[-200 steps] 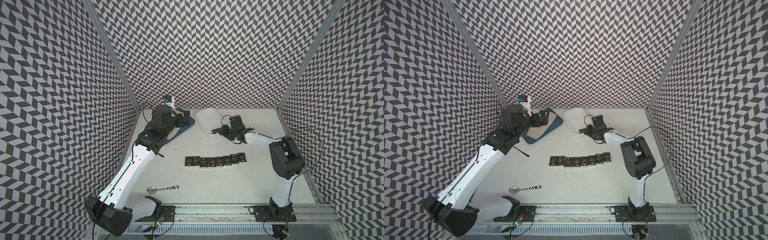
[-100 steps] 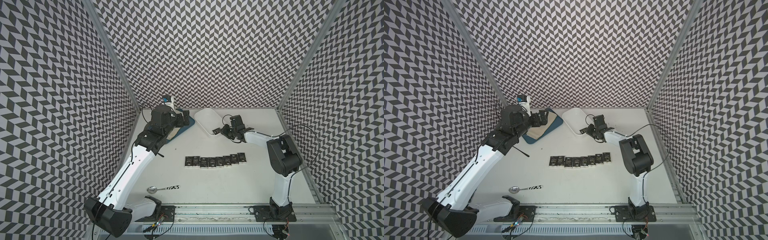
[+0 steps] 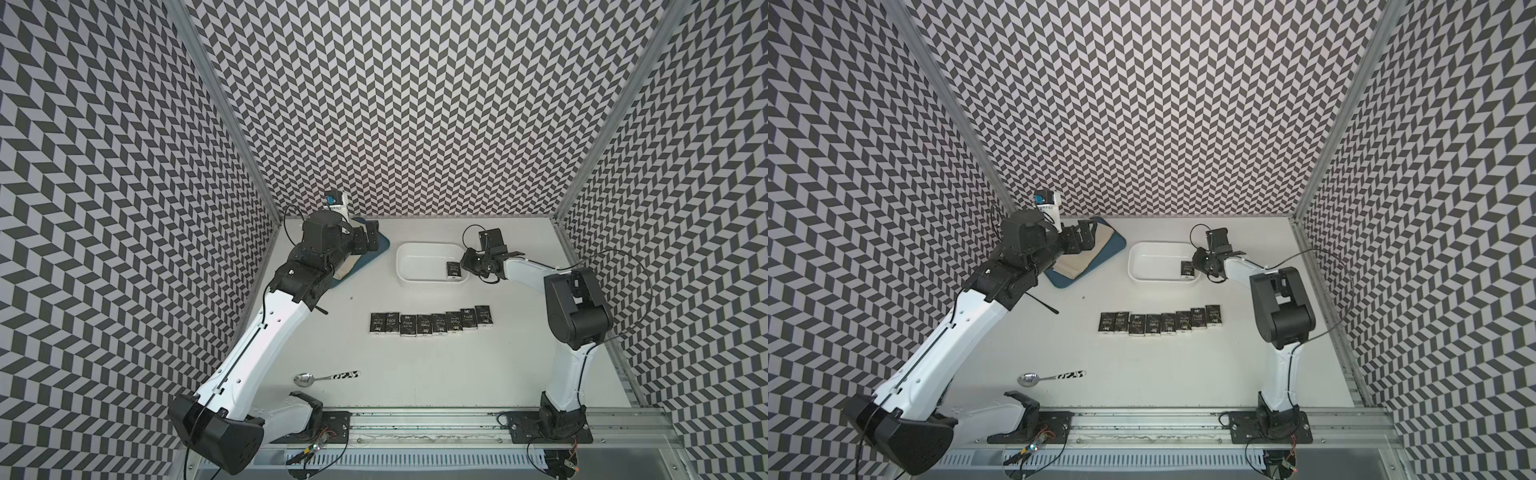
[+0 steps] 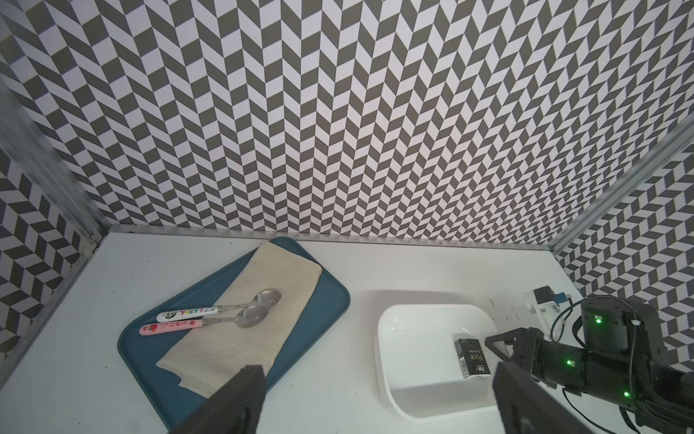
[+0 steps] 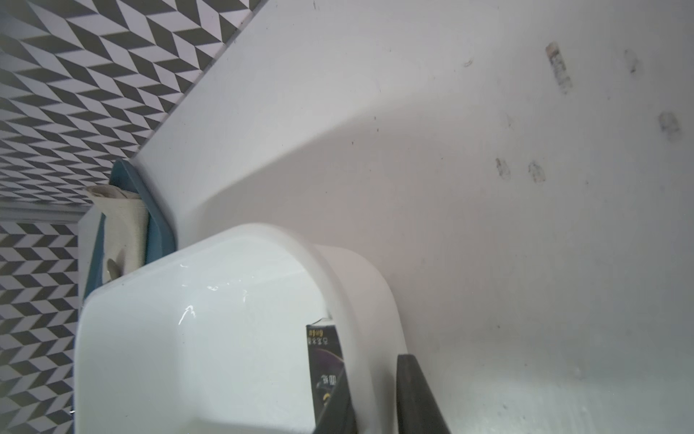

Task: Take the pocket tissues out of the storage box
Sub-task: Adjust the storage box at the center of the board, then pick up the pocket tissues from the storage box.

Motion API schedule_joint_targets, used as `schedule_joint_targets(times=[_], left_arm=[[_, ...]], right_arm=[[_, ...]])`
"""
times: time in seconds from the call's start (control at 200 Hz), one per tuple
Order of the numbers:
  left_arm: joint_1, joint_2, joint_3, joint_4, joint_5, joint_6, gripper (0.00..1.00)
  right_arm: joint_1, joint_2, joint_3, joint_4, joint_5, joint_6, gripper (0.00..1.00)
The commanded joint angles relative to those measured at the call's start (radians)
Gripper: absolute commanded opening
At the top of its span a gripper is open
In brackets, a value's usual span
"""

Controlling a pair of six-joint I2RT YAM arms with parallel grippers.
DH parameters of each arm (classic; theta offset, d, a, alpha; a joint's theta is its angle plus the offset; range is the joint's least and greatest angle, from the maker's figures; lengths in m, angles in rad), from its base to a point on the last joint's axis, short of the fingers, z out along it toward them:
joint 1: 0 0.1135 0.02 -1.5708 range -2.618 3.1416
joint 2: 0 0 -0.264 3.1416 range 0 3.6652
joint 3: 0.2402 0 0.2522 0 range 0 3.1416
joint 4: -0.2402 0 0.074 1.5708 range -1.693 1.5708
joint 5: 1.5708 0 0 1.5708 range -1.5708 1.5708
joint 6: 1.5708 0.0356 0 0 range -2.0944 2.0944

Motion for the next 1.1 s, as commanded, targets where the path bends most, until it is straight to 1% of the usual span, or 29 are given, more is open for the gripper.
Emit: schedule_joint_targets(times=[0.0,0.075,0.155,0.3,0.391,0.566,0.696,0.786,0.881,1.097], left_arm=[[0.001,-0.014,0.017,-0.007,0.008,0.007,0.99],[0.001,-0.014,0.016,-0.008,0.004,0.011,1.00],[0.001,-0.014,0.016,-0.007,0.000,0.015,0.99],[0.001,-0.009,0.014,-0.006,-0.004,0.018,0.99],[0.001,-0.001,0.011,-0.001,-0.005,0.017,0.99],[0.001,0.014,0.010,-0.001,-0.011,0.014,0.99],[0.002,0.012,0.001,-0.006,-0.022,0.012,0.99],[0.003,0.005,-0.005,-0.009,-0.028,0.014,0.99],[0.007,-0.005,-0.010,-0.009,-0.033,0.015,0.99],[0.010,-0.008,-0.009,-0.010,-0.032,0.017,0.99]], right_arm=[[0.000,-0.010,0.055,-0.098,0.092,-0.145,0.22],[-0.003,-0.004,0.102,-0.138,0.148,-0.190,0.23],[-0.003,-0.005,0.161,-0.178,0.168,-0.221,0.28],[0.018,-0.059,0.210,-0.207,0.237,-0.258,0.41],[0.063,-0.091,0.222,-0.231,0.299,-0.284,0.45],[0.188,-0.104,0.211,-0.253,0.406,-0.304,0.47],[0.249,-0.042,0.232,-0.261,0.464,-0.285,0.49],[0.262,0.019,0.258,-0.271,0.482,-0.260,0.51],[0.273,0.075,0.287,-0.281,0.526,-0.247,0.53],[0.279,0.184,0.336,-0.310,0.604,-0.244,0.54]])
